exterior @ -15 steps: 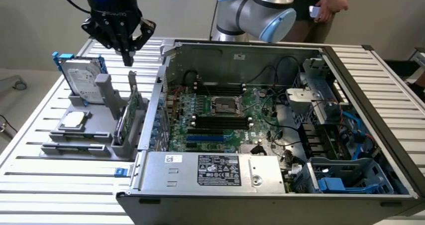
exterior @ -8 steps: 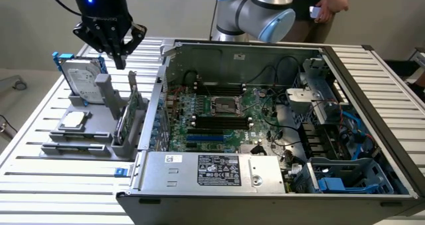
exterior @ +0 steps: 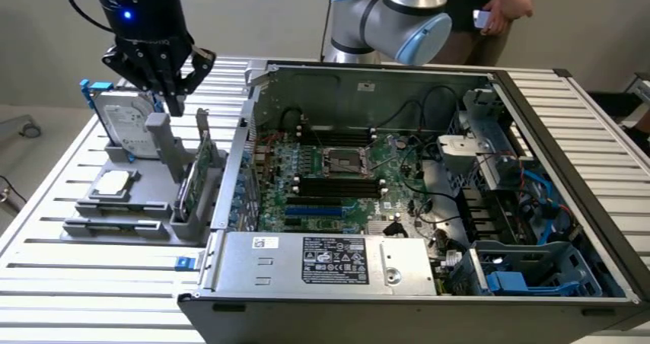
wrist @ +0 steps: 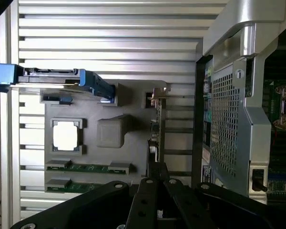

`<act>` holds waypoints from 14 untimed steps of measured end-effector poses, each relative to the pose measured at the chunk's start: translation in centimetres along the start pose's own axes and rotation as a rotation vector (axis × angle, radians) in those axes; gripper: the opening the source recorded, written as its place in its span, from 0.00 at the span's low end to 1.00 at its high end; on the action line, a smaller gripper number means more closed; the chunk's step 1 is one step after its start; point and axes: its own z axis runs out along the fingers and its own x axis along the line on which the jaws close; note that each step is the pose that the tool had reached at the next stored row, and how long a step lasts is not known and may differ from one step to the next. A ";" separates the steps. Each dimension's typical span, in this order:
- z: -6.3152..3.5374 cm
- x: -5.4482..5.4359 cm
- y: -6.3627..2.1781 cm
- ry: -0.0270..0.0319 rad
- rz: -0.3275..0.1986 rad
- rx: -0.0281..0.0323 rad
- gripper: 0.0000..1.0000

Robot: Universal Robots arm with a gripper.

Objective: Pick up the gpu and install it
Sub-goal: 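Reach for the gpu, then pick up the gpu and move the gpu toward the slot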

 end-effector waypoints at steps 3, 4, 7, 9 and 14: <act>0.00 0.0 -0.01 -0.0002 -0.003 0.0002 0.11; 0.01 0.0 -0.01 -0.0003 -0.003 0.0002 0.11; 0.01 0.0 -0.01 -0.0003 -0.002 0.0002 0.11; 0.00 0.0 -0.01 -0.0003 -0.002 0.0002 0.11; 0.01 0.0 -0.01 -0.0003 -0.002 0.0002 0.11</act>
